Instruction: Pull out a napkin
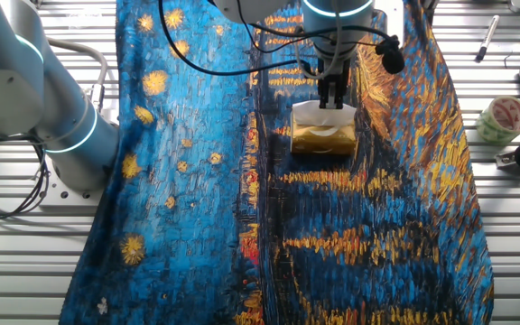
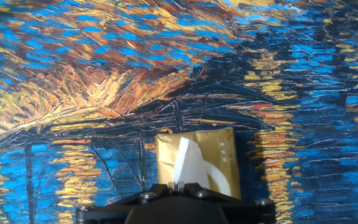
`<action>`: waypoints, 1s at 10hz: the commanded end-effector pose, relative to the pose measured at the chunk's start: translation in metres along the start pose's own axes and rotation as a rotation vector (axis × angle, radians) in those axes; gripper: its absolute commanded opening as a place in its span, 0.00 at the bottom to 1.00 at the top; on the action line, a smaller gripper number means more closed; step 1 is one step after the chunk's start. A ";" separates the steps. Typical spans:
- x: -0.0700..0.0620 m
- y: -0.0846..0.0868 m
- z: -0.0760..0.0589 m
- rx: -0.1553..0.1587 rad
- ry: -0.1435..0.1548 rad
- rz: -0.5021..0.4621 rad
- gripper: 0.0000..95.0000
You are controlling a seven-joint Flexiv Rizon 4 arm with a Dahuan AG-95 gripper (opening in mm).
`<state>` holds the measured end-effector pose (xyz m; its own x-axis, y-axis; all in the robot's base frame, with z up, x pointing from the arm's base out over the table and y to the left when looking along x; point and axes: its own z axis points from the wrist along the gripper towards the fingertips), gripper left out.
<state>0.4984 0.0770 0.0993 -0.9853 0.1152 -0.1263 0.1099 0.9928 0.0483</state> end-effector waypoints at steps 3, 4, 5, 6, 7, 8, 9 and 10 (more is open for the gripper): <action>-0.001 0.000 -0.005 0.000 0.006 0.001 0.00; -0.001 0.000 -0.006 -0.001 0.006 0.000 0.00; -0.001 0.000 -0.010 -0.002 0.008 0.001 0.00; -0.001 0.001 -0.013 -0.005 0.013 0.001 0.00; -0.002 0.001 -0.015 -0.005 0.014 0.002 0.00; -0.002 0.001 -0.015 -0.005 0.014 0.003 0.00; -0.002 0.001 -0.015 -0.007 0.012 0.006 0.00; -0.002 0.001 -0.016 -0.008 0.012 0.006 0.00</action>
<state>0.4983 0.0766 0.1144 -0.9859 0.1211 -0.1152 0.1152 0.9918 0.0559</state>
